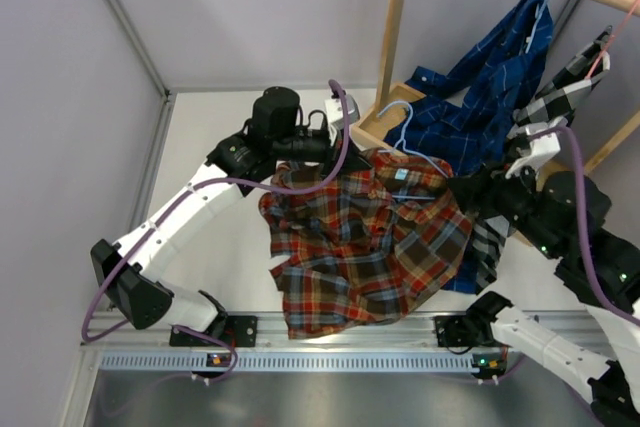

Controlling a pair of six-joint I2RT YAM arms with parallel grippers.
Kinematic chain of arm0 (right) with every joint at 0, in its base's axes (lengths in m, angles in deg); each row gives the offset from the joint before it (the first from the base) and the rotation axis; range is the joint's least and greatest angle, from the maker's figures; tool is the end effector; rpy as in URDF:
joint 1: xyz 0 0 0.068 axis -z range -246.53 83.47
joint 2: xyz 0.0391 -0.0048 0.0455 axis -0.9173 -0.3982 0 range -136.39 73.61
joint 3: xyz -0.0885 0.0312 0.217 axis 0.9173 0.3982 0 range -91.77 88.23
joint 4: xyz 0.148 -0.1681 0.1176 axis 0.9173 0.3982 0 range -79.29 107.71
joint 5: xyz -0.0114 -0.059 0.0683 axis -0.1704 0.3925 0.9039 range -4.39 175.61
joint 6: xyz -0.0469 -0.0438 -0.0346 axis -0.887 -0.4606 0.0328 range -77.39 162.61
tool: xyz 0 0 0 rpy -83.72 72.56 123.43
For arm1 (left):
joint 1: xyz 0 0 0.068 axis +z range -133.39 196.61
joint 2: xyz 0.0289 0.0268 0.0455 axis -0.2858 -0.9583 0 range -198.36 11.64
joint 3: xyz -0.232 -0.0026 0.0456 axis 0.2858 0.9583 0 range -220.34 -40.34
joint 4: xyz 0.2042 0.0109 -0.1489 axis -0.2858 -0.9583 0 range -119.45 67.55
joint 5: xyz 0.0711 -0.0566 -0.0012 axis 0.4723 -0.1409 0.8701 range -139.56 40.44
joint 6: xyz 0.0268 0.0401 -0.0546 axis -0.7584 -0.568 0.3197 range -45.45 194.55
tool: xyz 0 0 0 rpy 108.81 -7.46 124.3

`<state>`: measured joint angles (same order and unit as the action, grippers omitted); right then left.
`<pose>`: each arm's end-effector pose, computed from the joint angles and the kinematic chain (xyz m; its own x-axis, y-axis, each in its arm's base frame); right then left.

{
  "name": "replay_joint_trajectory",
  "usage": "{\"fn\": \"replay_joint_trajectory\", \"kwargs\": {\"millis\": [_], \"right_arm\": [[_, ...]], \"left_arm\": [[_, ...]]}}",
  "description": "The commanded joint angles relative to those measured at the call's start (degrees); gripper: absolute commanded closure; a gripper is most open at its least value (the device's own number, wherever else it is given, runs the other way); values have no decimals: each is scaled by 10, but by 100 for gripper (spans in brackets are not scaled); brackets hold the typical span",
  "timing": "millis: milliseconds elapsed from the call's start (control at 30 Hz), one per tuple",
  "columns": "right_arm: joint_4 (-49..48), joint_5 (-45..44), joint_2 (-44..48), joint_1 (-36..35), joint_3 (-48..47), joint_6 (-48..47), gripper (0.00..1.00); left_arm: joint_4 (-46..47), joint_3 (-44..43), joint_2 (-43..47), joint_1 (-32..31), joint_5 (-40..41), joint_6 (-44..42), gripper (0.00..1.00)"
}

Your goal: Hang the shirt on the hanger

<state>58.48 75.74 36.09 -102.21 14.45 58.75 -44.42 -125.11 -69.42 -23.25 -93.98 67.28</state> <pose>0.1087 0.0653 0.4125 -0.2775 0.1379 -0.9508 -0.3758 0.8952 0.2396 0.2244 -0.2425 0.3754 -0.1160 0.2147 -0.9698 0.9906 0.0958 -0.0973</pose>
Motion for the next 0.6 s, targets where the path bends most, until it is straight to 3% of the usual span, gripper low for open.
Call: {"fn": "replay_joint_trajectory", "kwargs": {"millis": [0, 167, 433, 533, 567], "right_arm": [[51, -59, -34, 4, 15, 50, 50], [26, -70, -61, 4, 51, 71, 53], [-31, -132, -113, 4, 85, 79, 64], [-65, -127, -132, 4, 79, 86, 98], [-79, -112, -134, 3, 78, 90, 100]], "left_arm": [[93, -9, 22, 2, 76, 79, 100], [106, -12, 21, 2, 104, 133, 100], [131, 9, 30, 2, 113, 148, 100], [148, 22, 34, 2, 133, 163, 100], [159, 26, 37, 2, 144, 175, 100]]}}
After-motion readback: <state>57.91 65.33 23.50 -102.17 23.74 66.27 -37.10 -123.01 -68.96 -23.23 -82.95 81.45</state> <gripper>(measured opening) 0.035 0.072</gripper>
